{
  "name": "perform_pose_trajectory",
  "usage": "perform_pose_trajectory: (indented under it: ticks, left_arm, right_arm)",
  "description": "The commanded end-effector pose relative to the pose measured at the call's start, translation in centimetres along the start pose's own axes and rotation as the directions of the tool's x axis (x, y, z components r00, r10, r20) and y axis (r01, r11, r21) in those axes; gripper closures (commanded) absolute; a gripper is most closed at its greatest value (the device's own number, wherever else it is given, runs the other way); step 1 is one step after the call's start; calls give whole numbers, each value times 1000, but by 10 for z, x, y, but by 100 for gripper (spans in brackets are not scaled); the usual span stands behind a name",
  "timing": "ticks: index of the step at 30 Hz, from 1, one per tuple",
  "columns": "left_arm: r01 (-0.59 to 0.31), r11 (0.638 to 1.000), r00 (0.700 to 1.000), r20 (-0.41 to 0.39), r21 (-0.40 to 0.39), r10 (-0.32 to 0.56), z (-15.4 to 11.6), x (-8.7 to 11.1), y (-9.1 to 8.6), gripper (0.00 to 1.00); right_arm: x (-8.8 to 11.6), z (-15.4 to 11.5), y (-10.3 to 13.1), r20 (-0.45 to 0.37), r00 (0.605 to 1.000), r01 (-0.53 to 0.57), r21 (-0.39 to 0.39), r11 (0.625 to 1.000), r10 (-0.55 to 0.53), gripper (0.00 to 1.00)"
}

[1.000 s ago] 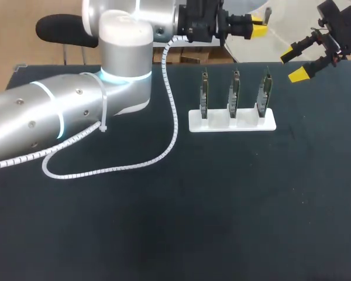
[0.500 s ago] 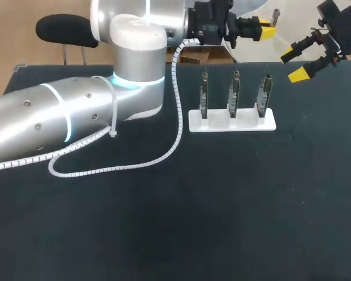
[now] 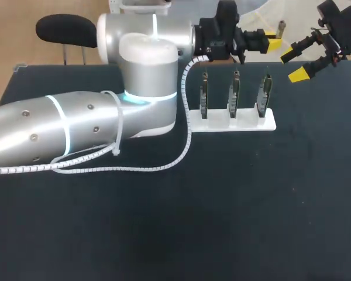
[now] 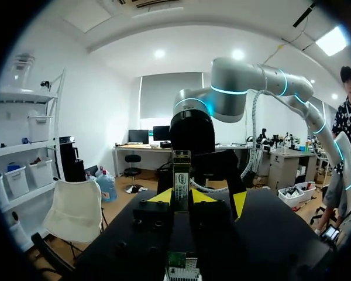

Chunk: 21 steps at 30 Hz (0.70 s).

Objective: Pick up the optical module with the left hand, and insert it into the network port with the right hand.

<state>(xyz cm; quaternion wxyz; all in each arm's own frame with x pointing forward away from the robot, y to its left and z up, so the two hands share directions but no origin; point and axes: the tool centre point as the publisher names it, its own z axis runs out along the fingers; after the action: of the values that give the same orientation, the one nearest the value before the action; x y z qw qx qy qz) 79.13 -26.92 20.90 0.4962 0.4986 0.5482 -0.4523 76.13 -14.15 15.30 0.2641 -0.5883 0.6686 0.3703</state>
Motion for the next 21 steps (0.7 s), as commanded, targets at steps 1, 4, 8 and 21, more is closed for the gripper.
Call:
perform_pose_trajectory:
  ticks: [1, 4, 8, 21]
  left_arm:
    - [-3, 999, 1000, -9, -39, 2, -10, 3, -7, 100]
    - [-6, 1000, 1000, -21, -13, 5, -14, 5, -7, 100]
    - [-5, 1000, 1000, -12, 17, 5, -18, 6, -5, 100]
    - [-11, 995, 1000, 5, 104, 11, -15, 14, 2, 100]
  right_arm:
    - [0, 0, 1, -1, 1000, 0, 3, 1000, 0, 0]
    - [0, 0, 1, -1, 1000, 0, 3, 1000, 0, 0]
    - [0, 0, 1, -1, 1000, 0, 3, 1000, 0, 0]
    - [0, 0, 1, -1, 1000, 0, 3, 1000, 0, 0]
